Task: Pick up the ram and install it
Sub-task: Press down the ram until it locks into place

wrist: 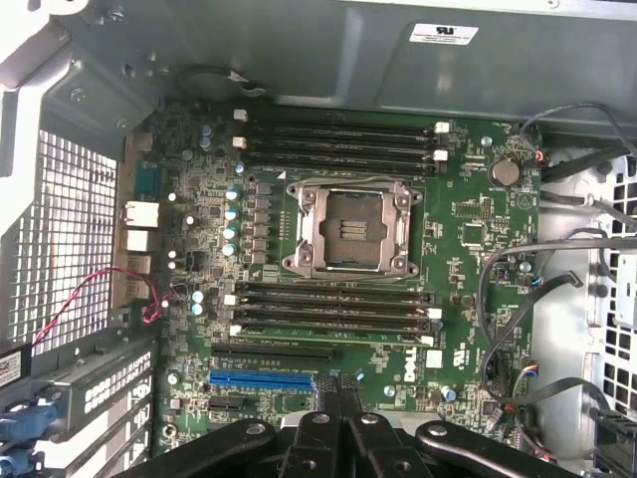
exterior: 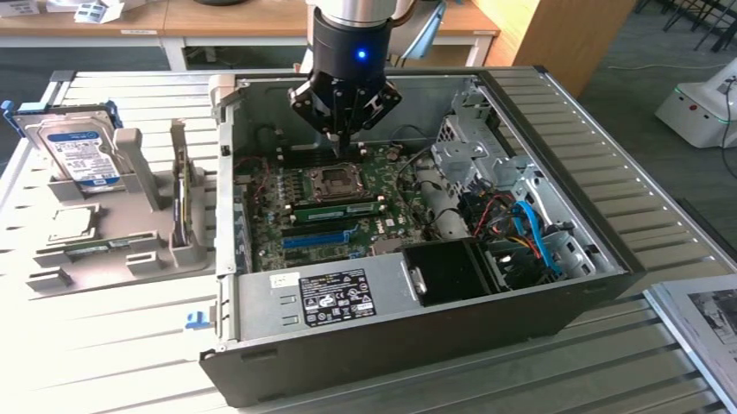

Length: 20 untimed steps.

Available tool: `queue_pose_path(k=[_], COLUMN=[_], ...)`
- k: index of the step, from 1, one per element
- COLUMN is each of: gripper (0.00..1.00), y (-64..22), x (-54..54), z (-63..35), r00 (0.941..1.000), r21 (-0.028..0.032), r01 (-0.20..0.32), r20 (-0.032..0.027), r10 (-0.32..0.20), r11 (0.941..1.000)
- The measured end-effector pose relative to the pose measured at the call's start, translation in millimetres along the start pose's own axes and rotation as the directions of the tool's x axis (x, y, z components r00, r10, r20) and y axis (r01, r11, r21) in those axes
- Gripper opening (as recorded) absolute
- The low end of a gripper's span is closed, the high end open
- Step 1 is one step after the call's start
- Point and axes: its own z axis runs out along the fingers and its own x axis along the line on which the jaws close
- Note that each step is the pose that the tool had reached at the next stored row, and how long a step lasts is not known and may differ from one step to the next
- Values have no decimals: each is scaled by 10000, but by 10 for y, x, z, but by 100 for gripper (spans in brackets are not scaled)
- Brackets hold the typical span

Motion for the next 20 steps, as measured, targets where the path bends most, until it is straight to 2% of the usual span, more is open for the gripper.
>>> queue_pose_path(k=[20], gripper=[10], y=[0], x=[0], z=[0], r00=[9993], r21=[0], r01=[-365], r20=[11], r10=[365], r11=[9993])
